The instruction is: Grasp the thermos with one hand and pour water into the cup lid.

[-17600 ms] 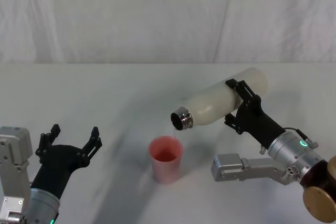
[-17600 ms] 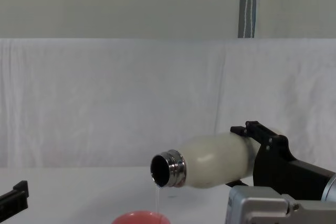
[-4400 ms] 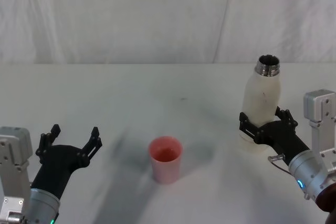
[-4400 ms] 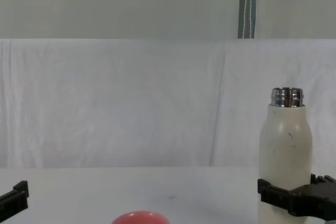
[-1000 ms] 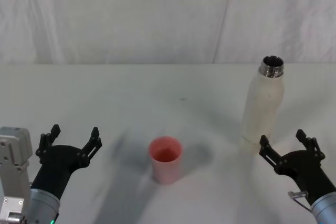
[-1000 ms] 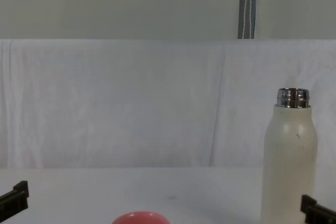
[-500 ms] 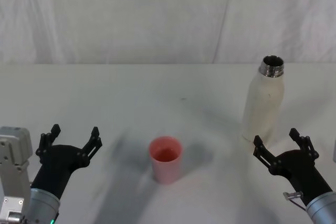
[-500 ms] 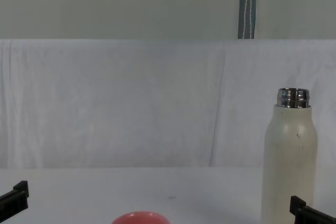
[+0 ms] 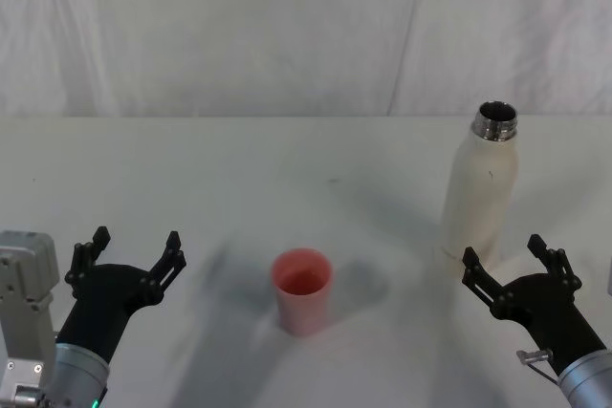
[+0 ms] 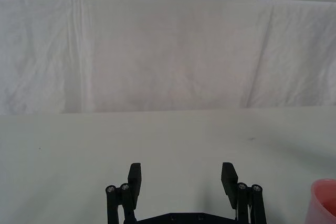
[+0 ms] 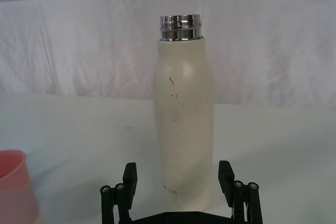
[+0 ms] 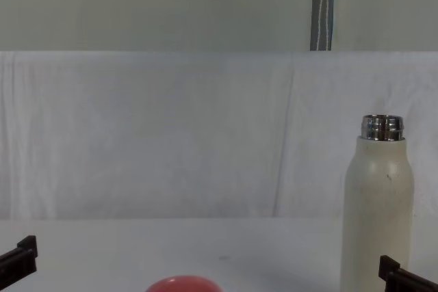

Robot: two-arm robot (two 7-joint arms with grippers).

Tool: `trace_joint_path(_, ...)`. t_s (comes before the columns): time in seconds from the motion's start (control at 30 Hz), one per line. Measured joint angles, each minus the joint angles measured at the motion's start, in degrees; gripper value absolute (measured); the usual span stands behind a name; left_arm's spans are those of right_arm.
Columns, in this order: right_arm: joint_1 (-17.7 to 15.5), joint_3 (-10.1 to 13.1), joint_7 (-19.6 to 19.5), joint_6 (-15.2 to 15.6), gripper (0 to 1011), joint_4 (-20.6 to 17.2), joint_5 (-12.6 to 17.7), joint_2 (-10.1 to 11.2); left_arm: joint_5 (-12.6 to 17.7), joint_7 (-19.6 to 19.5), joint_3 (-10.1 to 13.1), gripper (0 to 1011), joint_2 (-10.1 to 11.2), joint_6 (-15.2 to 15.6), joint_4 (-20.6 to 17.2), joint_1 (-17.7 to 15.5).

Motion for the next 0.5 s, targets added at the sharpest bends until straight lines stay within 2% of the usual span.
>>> trace_joint_path(0.5,-0.06,0.03,-0.05,0.10,1000,-0.09,0.07,0.00,0.00,0.00,0.00,1001,0.00,0.00,0.00,0.00)
